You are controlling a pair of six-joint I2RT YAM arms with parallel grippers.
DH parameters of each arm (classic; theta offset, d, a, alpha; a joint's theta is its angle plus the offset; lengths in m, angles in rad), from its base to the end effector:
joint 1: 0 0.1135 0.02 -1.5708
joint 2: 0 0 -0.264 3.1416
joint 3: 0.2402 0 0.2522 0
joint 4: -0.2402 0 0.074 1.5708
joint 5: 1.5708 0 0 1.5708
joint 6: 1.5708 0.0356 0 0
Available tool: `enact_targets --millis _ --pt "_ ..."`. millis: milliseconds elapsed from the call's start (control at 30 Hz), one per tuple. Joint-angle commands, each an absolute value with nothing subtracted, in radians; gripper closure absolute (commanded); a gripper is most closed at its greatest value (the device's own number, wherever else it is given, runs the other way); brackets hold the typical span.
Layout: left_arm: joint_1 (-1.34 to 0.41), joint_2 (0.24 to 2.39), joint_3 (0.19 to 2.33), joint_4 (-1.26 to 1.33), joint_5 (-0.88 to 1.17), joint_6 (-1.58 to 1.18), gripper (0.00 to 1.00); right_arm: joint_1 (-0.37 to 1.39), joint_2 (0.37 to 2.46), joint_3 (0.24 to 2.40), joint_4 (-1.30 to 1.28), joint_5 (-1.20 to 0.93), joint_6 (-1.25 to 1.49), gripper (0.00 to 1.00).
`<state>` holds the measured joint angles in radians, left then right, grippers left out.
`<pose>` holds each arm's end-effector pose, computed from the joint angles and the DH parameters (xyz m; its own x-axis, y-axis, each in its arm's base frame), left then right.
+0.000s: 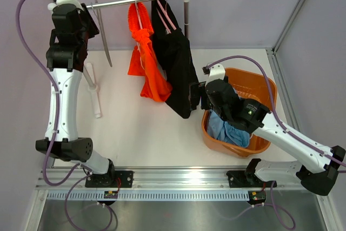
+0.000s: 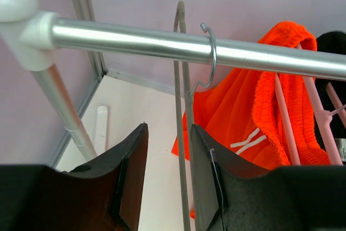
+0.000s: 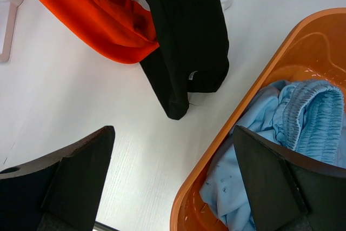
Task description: Remove the shorts from the hanger
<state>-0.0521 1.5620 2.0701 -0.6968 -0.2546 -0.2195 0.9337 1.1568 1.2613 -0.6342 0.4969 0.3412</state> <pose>0.3091 -0.0071 0.5287 -0.1400 -0.2037 -0.9690 -0.2327 0.9580 -0.1678 0.1576 0.1845 0.3872 -0.4378 -0.0971 -0.8938 -0.3347 0.9403 0.0618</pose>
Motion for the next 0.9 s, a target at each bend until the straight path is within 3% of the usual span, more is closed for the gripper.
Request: enact_targets --millis 0,167,367,867 --pt "-0.067 1.462 1.992 -0.603 -0.324 -0.206 0.59 0.923 1.137 1.259 -0.626 0.511 0.353 0.01" --pt "-0.205 1.356 1.916 -0.488 -0.402 -0.169 0.58 0.925 1.132 1.253 -0.624 0.515 0.354 0.0" --pt "-0.359 1.42 1.982 -0.471 -0.423 -0.144 0.56 0.925 1.129 1.25 -0.632 0.515 0.362 0.01" --pt "-0.42 1.684 2.144 -0.448 -0.428 -0.198 0.54 0.925 1.075 1.235 -0.69 0.561 0.348 0.01"
